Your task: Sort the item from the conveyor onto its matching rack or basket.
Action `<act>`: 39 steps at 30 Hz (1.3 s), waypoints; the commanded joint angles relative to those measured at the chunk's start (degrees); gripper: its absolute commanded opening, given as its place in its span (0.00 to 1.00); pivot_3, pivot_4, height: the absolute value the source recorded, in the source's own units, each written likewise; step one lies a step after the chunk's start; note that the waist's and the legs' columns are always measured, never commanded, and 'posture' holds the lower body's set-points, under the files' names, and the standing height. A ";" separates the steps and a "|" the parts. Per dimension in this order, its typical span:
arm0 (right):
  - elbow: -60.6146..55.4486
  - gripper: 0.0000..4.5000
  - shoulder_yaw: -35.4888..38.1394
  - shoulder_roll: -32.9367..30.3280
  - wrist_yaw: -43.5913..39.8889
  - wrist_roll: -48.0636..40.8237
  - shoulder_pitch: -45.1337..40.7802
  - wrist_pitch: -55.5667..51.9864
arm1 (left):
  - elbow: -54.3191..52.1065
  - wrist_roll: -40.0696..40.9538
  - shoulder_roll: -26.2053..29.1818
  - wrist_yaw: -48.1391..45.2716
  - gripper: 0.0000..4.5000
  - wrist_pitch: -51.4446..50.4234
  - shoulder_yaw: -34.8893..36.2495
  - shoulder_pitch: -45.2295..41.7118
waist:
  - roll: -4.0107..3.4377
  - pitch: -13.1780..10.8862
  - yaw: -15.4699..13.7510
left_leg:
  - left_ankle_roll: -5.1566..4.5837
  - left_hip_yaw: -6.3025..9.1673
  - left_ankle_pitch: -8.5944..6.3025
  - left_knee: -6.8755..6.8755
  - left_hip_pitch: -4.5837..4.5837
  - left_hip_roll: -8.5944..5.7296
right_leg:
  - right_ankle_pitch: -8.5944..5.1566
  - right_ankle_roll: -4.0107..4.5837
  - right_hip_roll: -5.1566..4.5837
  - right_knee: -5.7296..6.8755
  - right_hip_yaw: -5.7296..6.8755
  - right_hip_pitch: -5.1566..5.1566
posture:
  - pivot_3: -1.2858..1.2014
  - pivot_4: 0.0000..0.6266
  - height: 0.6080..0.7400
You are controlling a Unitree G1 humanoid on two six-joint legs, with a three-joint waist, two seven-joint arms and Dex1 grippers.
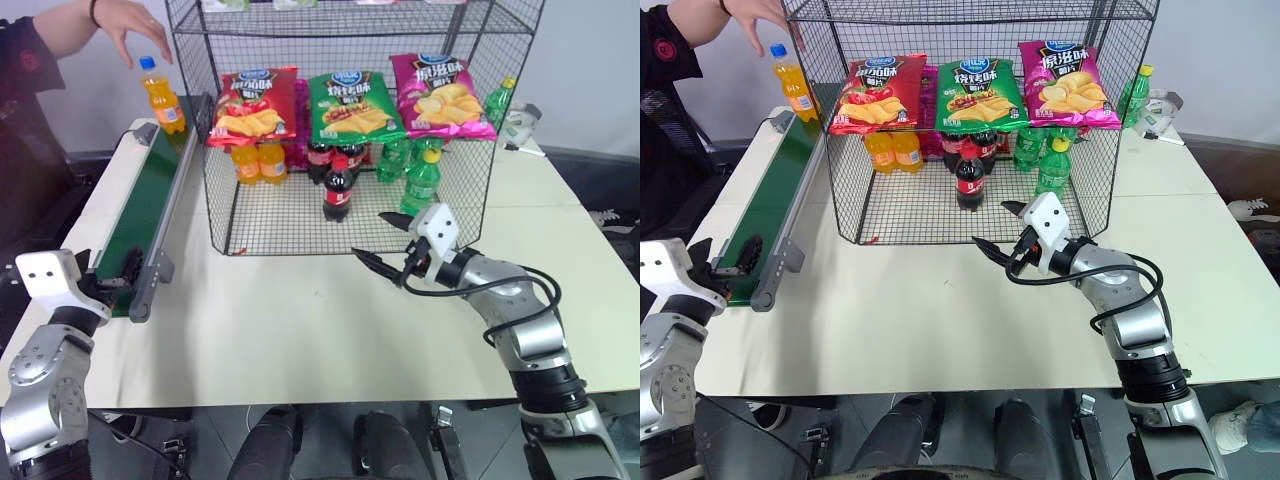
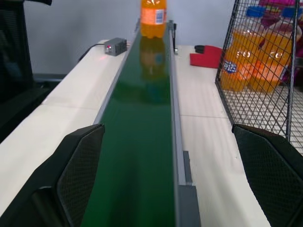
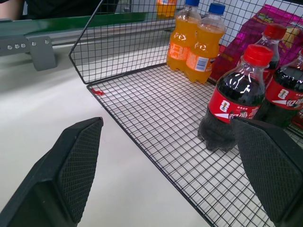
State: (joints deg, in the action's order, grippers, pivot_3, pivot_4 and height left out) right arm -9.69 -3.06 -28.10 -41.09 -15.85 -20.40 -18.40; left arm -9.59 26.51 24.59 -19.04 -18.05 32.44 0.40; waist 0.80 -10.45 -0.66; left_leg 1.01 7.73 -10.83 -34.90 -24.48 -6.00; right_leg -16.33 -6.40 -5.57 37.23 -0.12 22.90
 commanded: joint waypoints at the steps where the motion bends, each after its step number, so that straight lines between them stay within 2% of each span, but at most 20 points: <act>1: -0.65 1.00 0.40 0.24 0.08 0.19 -1.17 1.09 | -0.16 0.40 0.06 0.79 1.00 1.83 1.44 -0.23 | 0.00 0.00 0.01 | 0.00 0.00 0.00 0.00 0.00 0.00 | 0.00 0.00 0.00 0.00 0.00 0.00 | 0.52 0.24 1.00; 10: -0.36 1.00 0.40 0.49 0.37 0.23 -1.28 1.22 | 1.08 -1.59 0.63 3.30 1.00 3.18 1.12 -0.29 | 0.00 0.00 0.01 | 0.00 0.00 0.00 0.00 0.00 0.00 | 0.01 -0.01 0.00 0.00 0.00 0.01 | 0.52 0.24 1.00; 16: -0.14 1.00 0.46 0.60 0.34 0.12 -1.31 1.32 | 2.39 -6.85 1.95 7.79 1.00 3.81 0.65 -0.35 | 0.00 0.00 0.00 | 0.00 0.00 0.00 0.01 0.00 0.00 | 0.01 -0.01 0.01 0.01 0.00 0.01 | 0.52 0.24 1.00; 25: 0.32 1.00 0.16 0.89 0.18 0.20 -1.90 1.49 | 2.93 -6.19 1.51 3.33 1.00 7.96 0.42 0.14 | 0.00 0.00 0.01 | 0.00 0.00 0.00 0.01 0.00 0.00 | 0.00 0.00 0.00 0.00 0.00 0.01 | 0.52 0.24 1.00; 39: -1.91 1.00 -0.57 2.25 -1.77 -2.44 -1.52 0.25 | 7.19 -5.87 1.07 2.64 1.00 14.03 0.63 -1.45 | 0.00 0.00 0.03 | 0.00 0.00 0.00 0.01 0.00 0.00 | 0.01 -0.02 0.00 0.00 0.00 0.01 | 0.52 0.24 1.00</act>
State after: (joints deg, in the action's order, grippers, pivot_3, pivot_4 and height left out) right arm -8.72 -4.04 -26.03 -42.12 -16.65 -21.42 -18.36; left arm -2.08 20.08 25.43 -16.29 -5.58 32.33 -0.59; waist 0.80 -10.45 -0.63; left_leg 1.01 7.73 -10.83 -34.89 -24.48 -5.99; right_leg -16.32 -6.43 -5.57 37.23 -0.12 22.91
